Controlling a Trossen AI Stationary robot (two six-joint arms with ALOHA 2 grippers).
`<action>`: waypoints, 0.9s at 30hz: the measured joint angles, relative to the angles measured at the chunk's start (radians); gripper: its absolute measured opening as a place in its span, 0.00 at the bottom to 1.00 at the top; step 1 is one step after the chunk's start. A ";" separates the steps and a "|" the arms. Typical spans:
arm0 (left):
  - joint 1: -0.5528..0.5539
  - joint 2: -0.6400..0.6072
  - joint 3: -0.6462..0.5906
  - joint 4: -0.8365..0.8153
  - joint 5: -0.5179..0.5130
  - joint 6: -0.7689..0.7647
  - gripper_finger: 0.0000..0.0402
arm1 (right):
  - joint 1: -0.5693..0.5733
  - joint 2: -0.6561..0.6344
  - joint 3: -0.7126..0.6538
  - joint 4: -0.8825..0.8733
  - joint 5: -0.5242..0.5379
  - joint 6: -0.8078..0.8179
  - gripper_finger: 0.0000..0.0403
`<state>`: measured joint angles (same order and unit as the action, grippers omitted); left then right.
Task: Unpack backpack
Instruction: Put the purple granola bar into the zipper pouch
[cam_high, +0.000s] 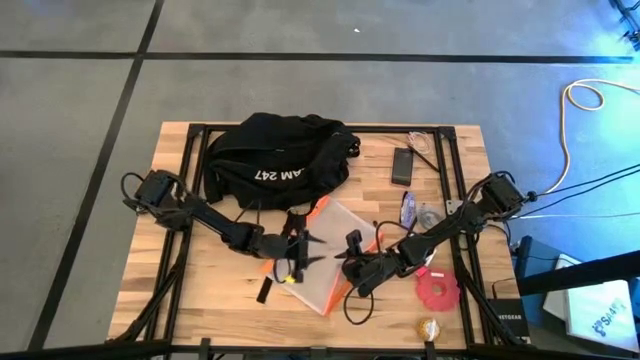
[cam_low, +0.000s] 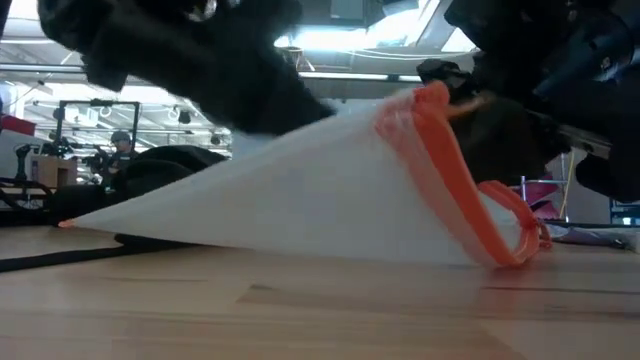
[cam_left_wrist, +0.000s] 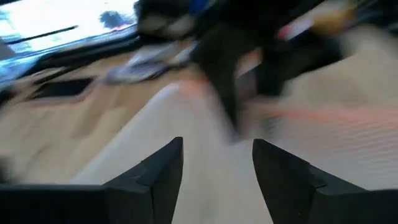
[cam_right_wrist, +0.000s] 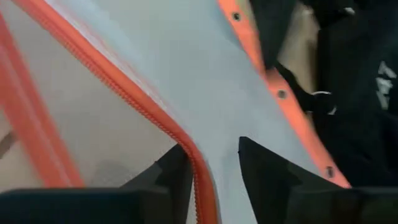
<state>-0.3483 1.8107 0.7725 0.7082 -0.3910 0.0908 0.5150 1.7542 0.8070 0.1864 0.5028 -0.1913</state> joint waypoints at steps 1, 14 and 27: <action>-0.003 -0.009 0.000 0.000 0.046 -0.015 0.44 | -0.002 0.000 0.000 0.006 0.016 0.000 0.26; 0.014 -0.106 0.009 0.025 0.333 -0.432 0.44 | -0.041 0.000 0.000 0.048 0.075 -0.079 0.22; 0.049 -0.028 0.220 -0.310 0.328 -0.446 0.44 | -0.067 -0.001 0.125 -0.061 0.091 -0.174 0.22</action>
<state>-0.2991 1.7824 0.9924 0.3978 -0.0627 -0.3555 0.4485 1.7535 0.9320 0.1257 0.5934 -0.3656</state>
